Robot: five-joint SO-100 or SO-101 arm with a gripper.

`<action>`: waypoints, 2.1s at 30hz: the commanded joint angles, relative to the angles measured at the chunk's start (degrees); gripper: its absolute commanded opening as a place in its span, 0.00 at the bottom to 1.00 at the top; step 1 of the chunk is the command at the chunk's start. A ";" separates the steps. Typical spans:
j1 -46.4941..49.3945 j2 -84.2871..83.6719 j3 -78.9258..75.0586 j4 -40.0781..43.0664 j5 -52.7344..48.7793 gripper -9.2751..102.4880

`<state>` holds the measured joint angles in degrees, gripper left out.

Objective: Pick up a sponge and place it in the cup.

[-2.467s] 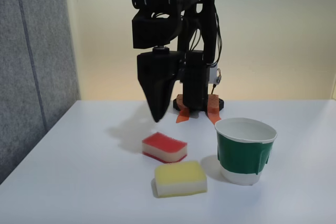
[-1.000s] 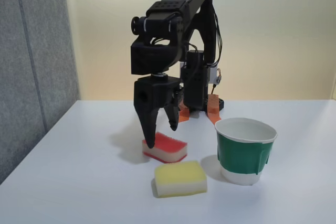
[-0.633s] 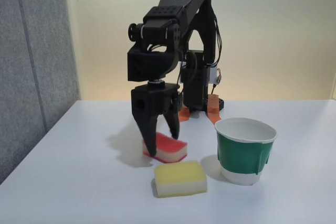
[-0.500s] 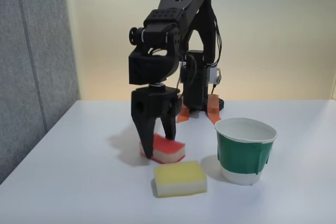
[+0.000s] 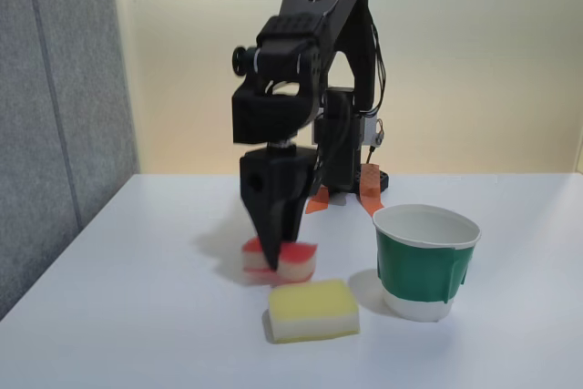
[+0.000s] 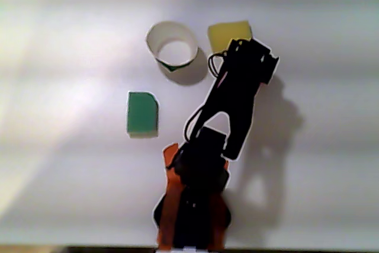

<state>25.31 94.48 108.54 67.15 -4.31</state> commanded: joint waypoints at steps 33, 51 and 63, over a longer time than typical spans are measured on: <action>-30.67 25.84 -7.38 -6.50 4.13 0.08; -31.82 26.63 4.57 -15.29 1.14 0.08; -28.83 26.46 3.87 -19.60 -4.13 0.10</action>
<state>-3.08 118.74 113.99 48.25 -7.29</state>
